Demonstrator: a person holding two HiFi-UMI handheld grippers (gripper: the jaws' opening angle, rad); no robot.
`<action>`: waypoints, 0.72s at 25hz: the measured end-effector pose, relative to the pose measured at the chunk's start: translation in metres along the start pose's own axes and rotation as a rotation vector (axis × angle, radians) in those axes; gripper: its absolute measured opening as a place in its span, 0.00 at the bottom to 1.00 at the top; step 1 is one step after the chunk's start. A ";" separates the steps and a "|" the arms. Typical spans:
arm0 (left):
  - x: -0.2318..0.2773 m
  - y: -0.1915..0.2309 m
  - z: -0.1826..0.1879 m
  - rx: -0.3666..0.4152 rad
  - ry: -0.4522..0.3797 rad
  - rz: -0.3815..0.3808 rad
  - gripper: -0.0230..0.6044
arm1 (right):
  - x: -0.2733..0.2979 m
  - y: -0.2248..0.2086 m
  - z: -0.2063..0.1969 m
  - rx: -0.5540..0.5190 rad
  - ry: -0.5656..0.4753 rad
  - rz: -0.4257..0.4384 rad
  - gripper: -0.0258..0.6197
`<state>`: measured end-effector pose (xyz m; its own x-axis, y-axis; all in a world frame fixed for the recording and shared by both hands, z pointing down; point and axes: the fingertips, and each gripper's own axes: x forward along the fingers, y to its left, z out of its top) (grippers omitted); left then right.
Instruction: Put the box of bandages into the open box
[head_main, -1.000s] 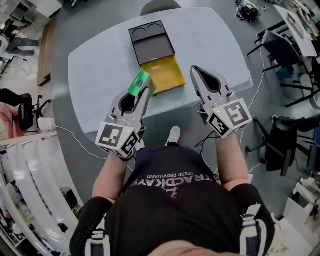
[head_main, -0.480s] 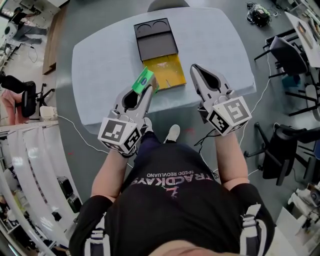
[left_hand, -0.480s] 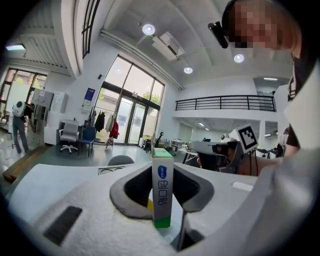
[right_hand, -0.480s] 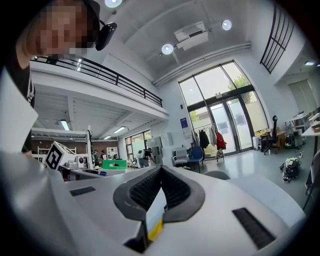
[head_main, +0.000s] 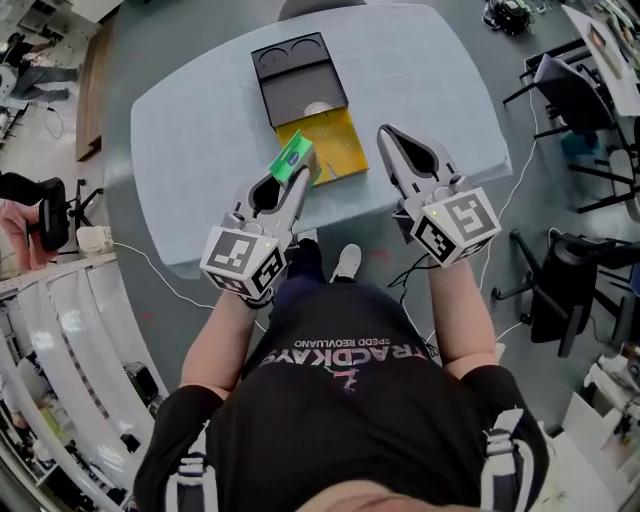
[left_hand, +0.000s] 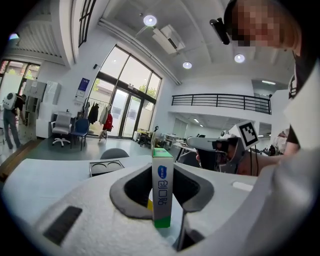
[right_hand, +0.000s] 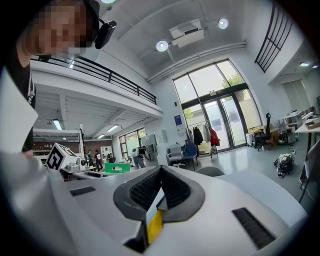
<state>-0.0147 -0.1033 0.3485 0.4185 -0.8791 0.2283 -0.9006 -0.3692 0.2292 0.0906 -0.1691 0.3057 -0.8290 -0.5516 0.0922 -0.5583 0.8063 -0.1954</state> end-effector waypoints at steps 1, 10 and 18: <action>0.002 0.002 -0.003 -0.003 0.007 -0.006 0.20 | 0.001 -0.001 -0.003 0.007 0.002 -0.012 0.06; 0.043 0.032 -0.038 -0.078 0.093 -0.048 0.20 | 0.025 -0.025 -0.033 0.053 0.059 -0.067 0.06; 0.068 0.055 -0.094 -0.192 0.185 -0.065 0.20 | 0.047 -0.024 -0.068 0.082 0.128 -0.075 0.06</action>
<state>-0.0250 -0.1558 0.4653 0.5052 -0.7786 0.3723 -0.8398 -0.3441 0.4199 0.0633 -0.1998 0.3816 -0.7854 -0.5739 0.2322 -0.6187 0.7407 -0.2619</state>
